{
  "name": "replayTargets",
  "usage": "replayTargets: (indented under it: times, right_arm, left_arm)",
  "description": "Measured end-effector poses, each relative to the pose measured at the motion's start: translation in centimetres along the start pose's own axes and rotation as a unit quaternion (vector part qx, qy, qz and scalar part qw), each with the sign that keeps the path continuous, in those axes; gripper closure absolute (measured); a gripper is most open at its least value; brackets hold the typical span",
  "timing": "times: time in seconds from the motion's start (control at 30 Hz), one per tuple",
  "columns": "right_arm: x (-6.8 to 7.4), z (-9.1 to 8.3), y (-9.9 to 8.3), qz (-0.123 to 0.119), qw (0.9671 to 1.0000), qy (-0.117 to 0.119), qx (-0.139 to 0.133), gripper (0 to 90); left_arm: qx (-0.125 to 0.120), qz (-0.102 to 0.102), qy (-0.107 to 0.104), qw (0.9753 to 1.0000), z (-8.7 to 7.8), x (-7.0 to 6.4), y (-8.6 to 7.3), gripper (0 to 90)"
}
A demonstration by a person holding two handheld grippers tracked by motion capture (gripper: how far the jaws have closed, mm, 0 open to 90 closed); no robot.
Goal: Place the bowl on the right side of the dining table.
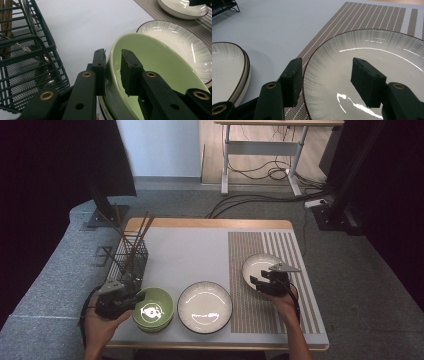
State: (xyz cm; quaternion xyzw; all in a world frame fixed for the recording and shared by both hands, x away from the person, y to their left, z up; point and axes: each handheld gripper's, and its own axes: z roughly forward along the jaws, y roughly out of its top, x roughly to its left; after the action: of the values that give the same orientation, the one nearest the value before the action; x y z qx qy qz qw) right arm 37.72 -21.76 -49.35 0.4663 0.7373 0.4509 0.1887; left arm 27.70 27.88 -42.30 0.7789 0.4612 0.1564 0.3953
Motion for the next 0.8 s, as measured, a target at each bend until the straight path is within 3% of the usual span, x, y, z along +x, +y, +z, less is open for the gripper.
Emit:
replayTargets:
  times: [0.43,0.67,0.8]
  right_arm:
    - [0.07,0.23,0.02,-0.003,1.0000,0.002,0.003,42.5]
    - [0.09,0.26,0.01,-0.003,1.0000,0.002,0.004,42.6]
    - [0.11,0.25,0.02,-0.004,1.0000,0.003,0.004,42.6]
  left_arm:
    - [0.015,-0.003,0.001,0.9999,0.62,0.12,-0.26,72.0]
    - [0.022,0.011,0.027,0.9993,0.81,-0.19,-0.29,81.9]
    - [0.023,0.021,0.033,0.9989,0.81,-0.32,-0.30,82.5]
